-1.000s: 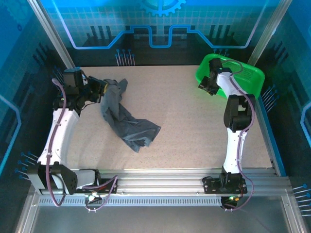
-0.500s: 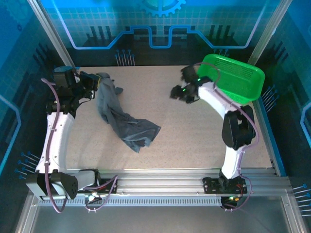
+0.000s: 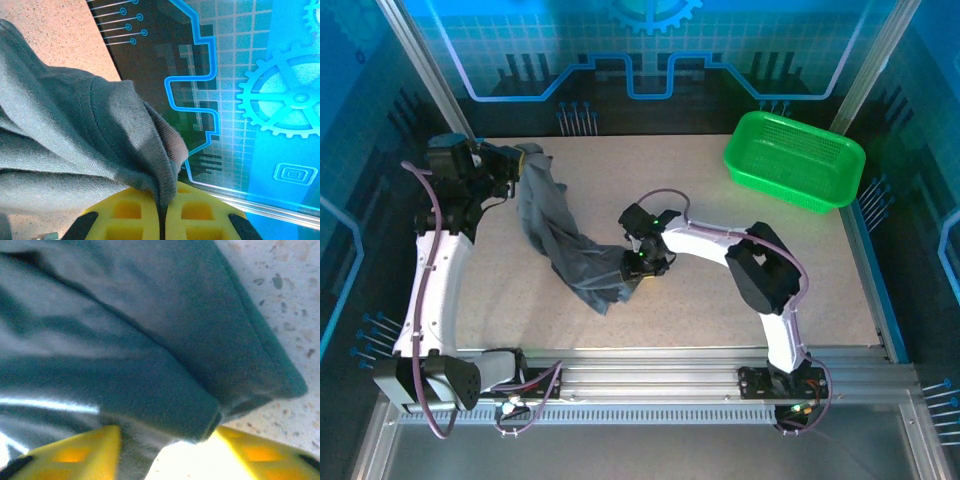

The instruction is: Fold and stack the t-shirts

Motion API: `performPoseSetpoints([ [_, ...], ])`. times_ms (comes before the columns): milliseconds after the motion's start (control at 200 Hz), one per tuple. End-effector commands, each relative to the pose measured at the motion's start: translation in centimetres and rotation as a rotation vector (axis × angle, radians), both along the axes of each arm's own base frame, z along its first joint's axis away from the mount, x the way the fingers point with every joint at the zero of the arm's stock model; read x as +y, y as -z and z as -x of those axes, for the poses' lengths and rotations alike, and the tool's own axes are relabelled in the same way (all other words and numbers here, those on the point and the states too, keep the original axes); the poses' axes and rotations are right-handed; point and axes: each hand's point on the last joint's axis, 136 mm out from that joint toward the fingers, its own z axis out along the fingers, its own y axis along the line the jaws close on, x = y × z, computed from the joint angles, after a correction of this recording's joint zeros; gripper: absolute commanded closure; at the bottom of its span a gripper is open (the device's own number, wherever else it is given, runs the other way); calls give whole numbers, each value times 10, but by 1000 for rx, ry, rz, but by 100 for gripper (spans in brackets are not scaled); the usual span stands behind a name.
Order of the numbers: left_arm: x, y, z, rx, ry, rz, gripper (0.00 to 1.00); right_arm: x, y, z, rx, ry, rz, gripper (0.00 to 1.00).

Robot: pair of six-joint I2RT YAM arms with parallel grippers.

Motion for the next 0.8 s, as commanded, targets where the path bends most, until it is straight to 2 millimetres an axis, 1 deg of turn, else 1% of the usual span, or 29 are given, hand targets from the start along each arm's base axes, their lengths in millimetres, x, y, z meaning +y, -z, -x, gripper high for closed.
performPoseSetpoints([
  [0, 4, -36, 3, -98, -12, -9, 100, 4, -11, -13, -13, 27, -7, 85],
  [40, 4, -38, 3, -100, -14, -6, 100, -2, -16, -18, -36, 48, 2, 96],
  [65, 4, -41, 3, -104, -14, -5, 100, -7, -22, -23, -59, 66, 7, 100],
  [120, 5, -46, 2, -115, -15, -3, 100, -22, -40, -33, -121, 115, 16, 100],
  [180, 5, -52, 0, -132, -20, 1, 100, -40, -66, -47, -194, 175, 7, 100],
  [245, 7, -60, -3, -157, -28, 18, 100, -62, -98, -62, -271, 232, -10, 100],
  [320, 10, -73, -10, -203, -38, 45, 100, -84, -141, -78, -369, 270, -37, 100],
  [440, 18, -101, -21, -300, -59, 79, 100, -112, -209, -100, -517, 284, -83, 100],
  [510, 25, -122, -25, -382, -75, 99, 100, -128, -244, -111, -588, 300, -100, 100],
  [610, 35, -151, -24, -494, -112, 121, 100, -149, -290, -121, -686, 323, -125, 100],
  [625, 37, -156, -23, -511, -115, 122, 100, -152, -300, -123, -708, 328, -135, 100],
  [650, 39, -163, -21, -537, -120, 123, 100, -156, -309, -124, -728, 334, -144, 100],
  [715, 43, -180, -13, -601, -133, 123, 100, -166, -338, -124, -789, 348, -173, 100],
  [795, 45, -194, -1, -653, -152, 121, 100, -176, -369, -119, -861, 357, -216, 100],
])
